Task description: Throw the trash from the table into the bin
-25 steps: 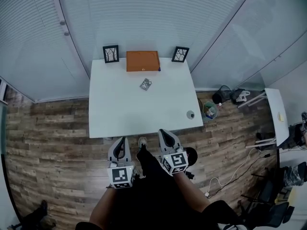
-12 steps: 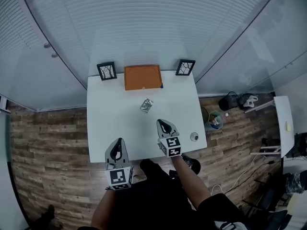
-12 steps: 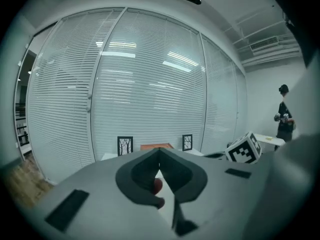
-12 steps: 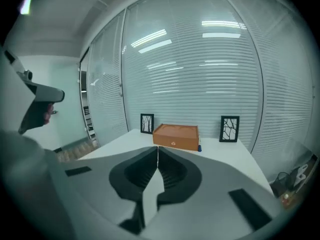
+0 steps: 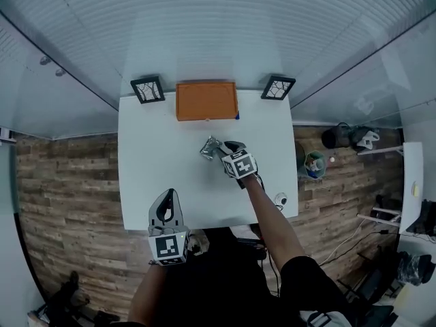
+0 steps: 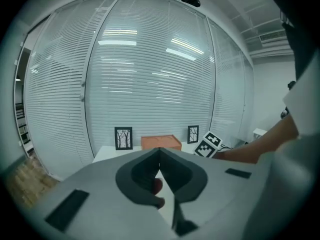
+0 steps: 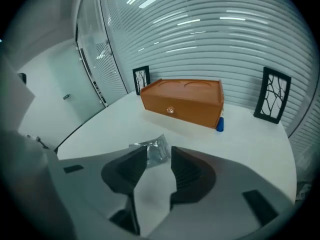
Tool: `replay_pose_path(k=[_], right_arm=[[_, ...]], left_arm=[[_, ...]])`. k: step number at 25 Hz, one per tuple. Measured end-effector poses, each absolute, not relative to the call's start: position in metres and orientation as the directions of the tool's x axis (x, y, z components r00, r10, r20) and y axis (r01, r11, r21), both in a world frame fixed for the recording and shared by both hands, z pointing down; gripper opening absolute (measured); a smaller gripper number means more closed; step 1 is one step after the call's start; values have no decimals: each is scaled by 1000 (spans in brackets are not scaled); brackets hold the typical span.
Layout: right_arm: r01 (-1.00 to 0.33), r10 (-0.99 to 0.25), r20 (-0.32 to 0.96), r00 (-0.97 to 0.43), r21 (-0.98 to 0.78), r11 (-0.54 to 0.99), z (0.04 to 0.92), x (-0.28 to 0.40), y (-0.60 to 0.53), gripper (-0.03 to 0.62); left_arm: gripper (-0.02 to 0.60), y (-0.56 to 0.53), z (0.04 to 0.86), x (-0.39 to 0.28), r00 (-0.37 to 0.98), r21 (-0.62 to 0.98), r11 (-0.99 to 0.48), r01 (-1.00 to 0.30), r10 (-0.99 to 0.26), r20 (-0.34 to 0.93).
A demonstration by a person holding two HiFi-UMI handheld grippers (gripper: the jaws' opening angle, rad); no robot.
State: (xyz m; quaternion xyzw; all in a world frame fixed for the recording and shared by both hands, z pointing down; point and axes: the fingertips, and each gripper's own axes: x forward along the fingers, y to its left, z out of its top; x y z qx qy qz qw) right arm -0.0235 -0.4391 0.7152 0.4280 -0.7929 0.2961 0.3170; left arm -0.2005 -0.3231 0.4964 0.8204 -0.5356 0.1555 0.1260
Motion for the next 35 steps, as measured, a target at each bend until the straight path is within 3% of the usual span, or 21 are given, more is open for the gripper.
replay_pose_path(k=[5, 12, 15, 18, 35], right_arm=[[-843, -384, 814, -435, -218, 492, 739, -24, -461, 140], [-827, -300, 898, -321, -111, 551, 758, -24, -460, 136], [-818, -302, 901, -312, -93, 568, 756, -27, -459, 66], [-829, -329, 890, -317, -92, 551, 754, -27, -456, 6], [-902, -603, 723, -337, -63, 428, 681, -33, -391, 5]], left_arm=[[-2, -332, 501, -204, 329, 35, -346, -937, -850, 410], [-2, -331, 506, -207, 296, 31, -313, -949, -856, 423], [-2, -331, 506, -204, 302, 27, -320, -947, -856, 420], [-2, -329, 504, -202, 305, 26, -324, -946, -858, 413], [-2, -292, 494, -218, 332, 37, -343, -939, -869, 368]])
